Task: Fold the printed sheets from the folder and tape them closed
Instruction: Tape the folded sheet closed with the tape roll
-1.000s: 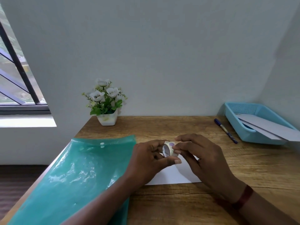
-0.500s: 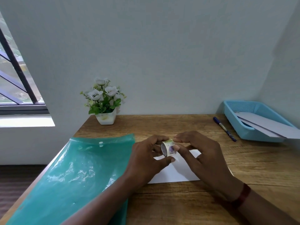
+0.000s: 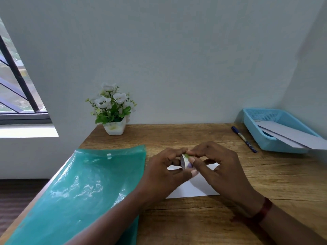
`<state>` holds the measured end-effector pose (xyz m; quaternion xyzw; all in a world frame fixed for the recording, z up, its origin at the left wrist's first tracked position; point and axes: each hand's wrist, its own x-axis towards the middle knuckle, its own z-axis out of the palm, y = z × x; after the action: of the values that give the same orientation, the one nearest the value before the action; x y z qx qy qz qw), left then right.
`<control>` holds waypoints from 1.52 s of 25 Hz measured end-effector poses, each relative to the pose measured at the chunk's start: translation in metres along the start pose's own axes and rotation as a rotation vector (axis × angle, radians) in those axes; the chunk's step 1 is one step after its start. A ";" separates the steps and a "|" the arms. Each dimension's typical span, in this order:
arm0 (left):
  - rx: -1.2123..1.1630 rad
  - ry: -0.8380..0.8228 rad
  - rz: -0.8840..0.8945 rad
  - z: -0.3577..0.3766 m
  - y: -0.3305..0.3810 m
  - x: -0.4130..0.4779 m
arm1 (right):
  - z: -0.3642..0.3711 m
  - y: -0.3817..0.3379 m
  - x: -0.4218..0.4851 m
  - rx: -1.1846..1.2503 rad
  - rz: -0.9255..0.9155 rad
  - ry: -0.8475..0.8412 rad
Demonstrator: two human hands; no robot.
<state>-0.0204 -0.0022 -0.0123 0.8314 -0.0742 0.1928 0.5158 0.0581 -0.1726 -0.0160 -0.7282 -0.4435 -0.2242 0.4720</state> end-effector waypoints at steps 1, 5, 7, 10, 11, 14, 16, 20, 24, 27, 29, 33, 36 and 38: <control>0.027 0.012 0.000 0.000 0.002 0.000 | 0.000 0.001 0.000 -0.002 -0.003 -0.007; 0.044 0.031 -0.052 -0.003 0.002 0.001 | -0.001 0.003 0.000 -0.058 -0.053 -0.047; 0.038 0.041 -0.058 -0.004 0.001 0.001 | -0.002 0.005 0.000 -0.112 -0.102 -0.057; 0.056 0.051 -0.051 -0.004 -0.002 0.002 | 0.000 0.006 -0.001 -0.159 -0.142 -0.034; 0.053 0.053 -0.055 -0.004 -0.003 0.002 | 0.000 0.005 -0.002 -0.185 -0.163 -0.024; 0.056 0.060 -0.054 -0.004 -0.005 0.002 | 0.001 0.005 -0.003 -0.265 -0.225 -0.002; 0.048 0.066 -0.047 -0.004 -0.005 0.001 | 0.002 0.005 -0.004 -0.295 -0.249 0.000; 0.062 0.073 -0.010 -0.004 -0.003 -0.001 | 0.005 0.005 -0.005 -0.269 -0.240 0.002; 0.052 0.074 -0.033 -0.002 -0.005 0.000 | 0.007 0.004 -0.006 -0.190 -0.143 0.011; -0.065 0.068 -0.098 -0.001 -0.004 0.001 | 0.007 0.004 -0.005 -0.168 -0.087 0.030; -0.098 0.078 -0.124 -0.002 -0.002 0.001 | 0.006 0.003 -0.004 -0.171 -0.081 0.025; -0.113 0.098 -0.145 -0.004 0.002 0.003 | 0.005 0.002 -0.004 -0.141 -0.085 0.006; -0.107 0.089 -0.141 -0.004 0.002 0.003 | 0.005 0.002 -0.003 -0.123 -0.070 0.004; -0.088 0.088 -0.144 -0.003 0.000 0.004 | 0.005 0.003 -0.003 -0.116 -0.056 0.012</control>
<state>-0.0175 0.0012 -0.0095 0.8019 0.0002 0.1880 0.5671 0.0590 -0.1697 -0.0222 -0.7403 -0.4471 -0.2671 0.4251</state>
